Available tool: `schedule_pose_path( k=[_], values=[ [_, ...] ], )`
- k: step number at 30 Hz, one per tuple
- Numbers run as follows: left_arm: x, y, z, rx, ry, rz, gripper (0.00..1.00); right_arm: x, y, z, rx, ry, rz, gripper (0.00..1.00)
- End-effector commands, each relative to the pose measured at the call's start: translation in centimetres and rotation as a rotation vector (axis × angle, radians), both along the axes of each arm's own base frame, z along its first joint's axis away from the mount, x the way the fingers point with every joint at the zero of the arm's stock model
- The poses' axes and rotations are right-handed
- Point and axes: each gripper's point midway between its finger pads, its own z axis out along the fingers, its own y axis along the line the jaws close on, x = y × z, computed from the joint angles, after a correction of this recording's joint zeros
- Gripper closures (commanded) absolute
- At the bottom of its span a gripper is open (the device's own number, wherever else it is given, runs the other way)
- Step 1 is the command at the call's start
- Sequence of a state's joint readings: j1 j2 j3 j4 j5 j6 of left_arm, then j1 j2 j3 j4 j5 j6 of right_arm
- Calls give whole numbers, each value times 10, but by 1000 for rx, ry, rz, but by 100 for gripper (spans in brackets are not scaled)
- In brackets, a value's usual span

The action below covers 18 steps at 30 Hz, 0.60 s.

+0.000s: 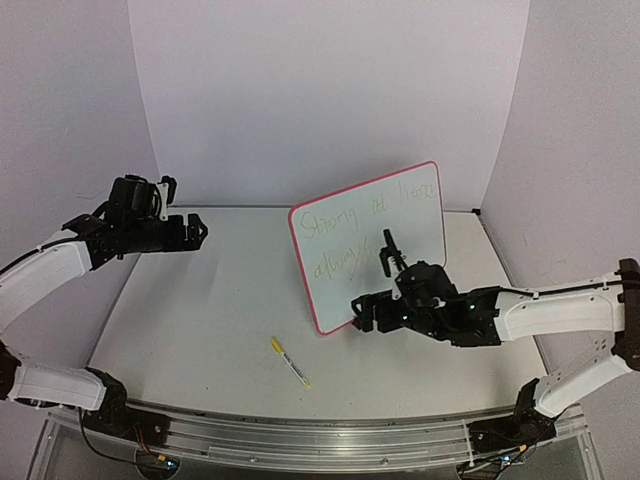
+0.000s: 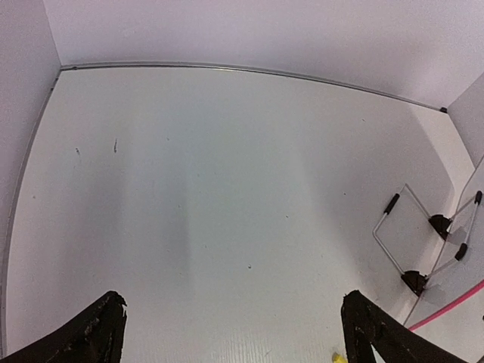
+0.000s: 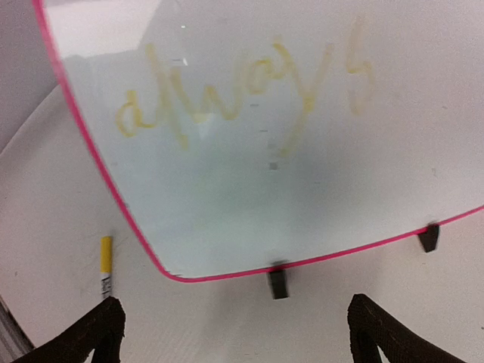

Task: Write a sentence on the whiteboard
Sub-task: Reset both arms

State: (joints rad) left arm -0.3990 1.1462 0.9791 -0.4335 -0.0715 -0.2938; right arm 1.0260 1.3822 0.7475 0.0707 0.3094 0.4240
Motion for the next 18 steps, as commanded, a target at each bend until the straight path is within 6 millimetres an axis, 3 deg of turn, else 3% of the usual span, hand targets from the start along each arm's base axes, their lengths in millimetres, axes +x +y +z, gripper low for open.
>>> schedule_pose_path(
  k=[1,6,10,15,18],
  values=[
    [28,40,-10,26,-42,141,1,22,-71,3,28,11,-129,2],
    [36,94,-26,23,-80,274,1,48,-154,6,72,7,-298,2],
    [40,115,-30,37,-138,345,1,66,-205,11,101,9,-402,2],
    [36,118,-15,60,-301,332,1,75,-245,43,86,-96,-487,2],
    [22,123,-11,69,-385,346,1,68,-256,71,79,-234,-497,2]
  ],
)
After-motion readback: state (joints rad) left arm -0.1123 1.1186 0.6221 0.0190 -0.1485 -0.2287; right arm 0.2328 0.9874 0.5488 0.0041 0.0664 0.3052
